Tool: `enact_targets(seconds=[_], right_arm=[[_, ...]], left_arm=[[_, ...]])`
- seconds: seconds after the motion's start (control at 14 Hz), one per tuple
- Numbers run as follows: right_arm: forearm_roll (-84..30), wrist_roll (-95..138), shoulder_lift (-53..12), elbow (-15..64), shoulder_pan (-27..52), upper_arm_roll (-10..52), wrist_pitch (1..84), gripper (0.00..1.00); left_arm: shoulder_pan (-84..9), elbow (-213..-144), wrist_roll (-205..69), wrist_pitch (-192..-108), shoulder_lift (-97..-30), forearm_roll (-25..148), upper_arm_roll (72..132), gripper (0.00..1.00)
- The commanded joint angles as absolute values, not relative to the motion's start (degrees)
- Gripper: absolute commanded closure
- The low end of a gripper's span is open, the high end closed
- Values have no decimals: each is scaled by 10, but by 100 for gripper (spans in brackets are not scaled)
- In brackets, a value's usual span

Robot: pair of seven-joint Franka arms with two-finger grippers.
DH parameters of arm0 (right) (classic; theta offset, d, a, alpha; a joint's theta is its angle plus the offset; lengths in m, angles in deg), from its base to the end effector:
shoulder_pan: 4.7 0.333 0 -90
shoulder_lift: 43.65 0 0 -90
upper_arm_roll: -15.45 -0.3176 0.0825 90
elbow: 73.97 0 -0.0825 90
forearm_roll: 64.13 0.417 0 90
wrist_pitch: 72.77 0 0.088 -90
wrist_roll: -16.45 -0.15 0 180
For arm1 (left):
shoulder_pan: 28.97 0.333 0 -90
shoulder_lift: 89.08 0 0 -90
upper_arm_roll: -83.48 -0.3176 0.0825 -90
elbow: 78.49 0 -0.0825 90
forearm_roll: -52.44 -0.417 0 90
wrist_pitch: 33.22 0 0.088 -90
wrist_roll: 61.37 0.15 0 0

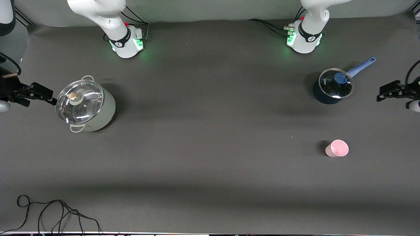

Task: Transfer pink cup from left to right arm
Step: 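Move the left gripper down and around the pink cup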

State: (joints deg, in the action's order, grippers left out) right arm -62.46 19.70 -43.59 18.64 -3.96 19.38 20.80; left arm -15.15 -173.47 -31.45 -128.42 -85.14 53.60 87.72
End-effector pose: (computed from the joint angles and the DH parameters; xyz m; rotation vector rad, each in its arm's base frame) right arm 0.5929 -0.0288 0.5650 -3.1134 0.0008 -0.0270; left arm 0.5988 0.0992 0.5058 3.0470 -0.5427 -0.0812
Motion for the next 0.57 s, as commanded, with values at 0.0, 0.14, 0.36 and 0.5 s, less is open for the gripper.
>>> enact_targets(seconds=[0.0, 0.14, 0.36, 0.5], right_arm=[[-626, 208, -447, 194, -36, 198, 207, 0], [-626, 208, -447, 194, -36, 198, 207, 0], [-626, 208, -447, 194, -36, 198, 207, 0], [-626, 208, -447, 194, -36, 198, 207, 0]], left_arm=[[-126, -1690, -202, -1280, -813, 545, 881, 0], [-104, -1669, -117, -1282, -787, 559, 881, 0], [-73, -1660, 19, -1311, -745, 614, 882, 0], [-54, -1660, 107, -1328, -721, 669, 881, 0]])
